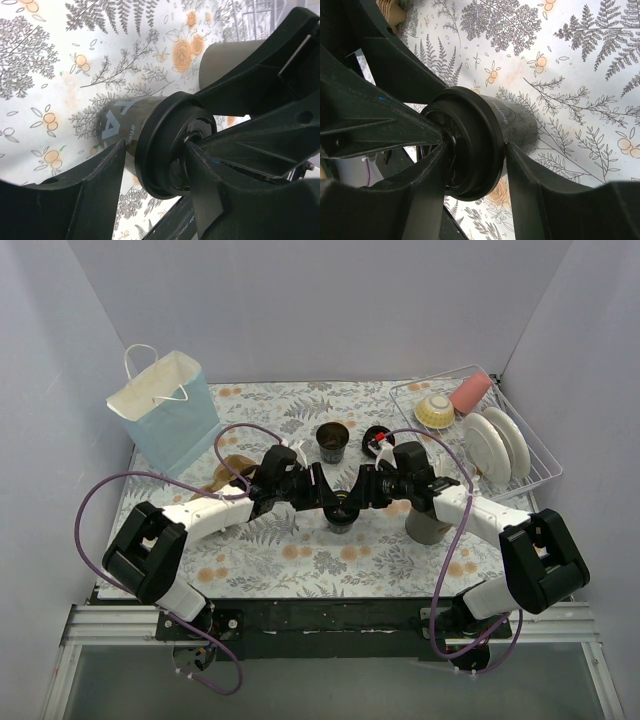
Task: Pack the takeout coffee
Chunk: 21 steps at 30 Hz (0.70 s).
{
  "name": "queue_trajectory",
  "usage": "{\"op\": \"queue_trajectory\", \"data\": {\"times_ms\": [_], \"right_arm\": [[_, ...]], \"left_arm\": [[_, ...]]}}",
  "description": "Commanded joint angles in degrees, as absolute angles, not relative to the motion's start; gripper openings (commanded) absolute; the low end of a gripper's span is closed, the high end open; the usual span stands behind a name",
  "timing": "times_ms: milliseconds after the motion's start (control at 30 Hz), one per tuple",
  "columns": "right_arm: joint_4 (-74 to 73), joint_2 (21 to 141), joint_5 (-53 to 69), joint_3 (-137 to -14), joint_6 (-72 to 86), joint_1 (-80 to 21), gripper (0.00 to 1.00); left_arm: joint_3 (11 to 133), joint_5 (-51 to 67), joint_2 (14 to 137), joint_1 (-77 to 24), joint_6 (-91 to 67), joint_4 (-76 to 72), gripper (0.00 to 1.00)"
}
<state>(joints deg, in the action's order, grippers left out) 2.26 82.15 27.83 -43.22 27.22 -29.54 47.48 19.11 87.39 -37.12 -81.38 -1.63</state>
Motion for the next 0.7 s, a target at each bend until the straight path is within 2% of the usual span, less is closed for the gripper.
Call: {"op": "queue_trajectory", "data": {"times_ms": [0, 367, 500, 667], "right_arm": [[-4.83, 85.34, 20.30, -39.46, 22.94, -30.76, 0.46], [-4.40, 86.75, 20.13, -39.20, 22.41, -30.67, 0.46], [-4.57, 86.66, 19.69, -39.02, 22.32, -30.67, 0.46], [-4.22, 86.31, 20.04, -38.50, 22.41, -30.67, 0.46]], "left_arm": [[51.50, 17.58, 85.87, -35.51, -79.10, 10.81, 0.50], [50.28, 21.62, 81.65, -32.96, -77.35, 11.78, 0.56], [48.96, 22.94, 80.60, -32.61, -77.43, 10.11, 0.53], [46.68, 23.38, 80.77, -32.52, -77.78, 8.18, 0.45]]}}
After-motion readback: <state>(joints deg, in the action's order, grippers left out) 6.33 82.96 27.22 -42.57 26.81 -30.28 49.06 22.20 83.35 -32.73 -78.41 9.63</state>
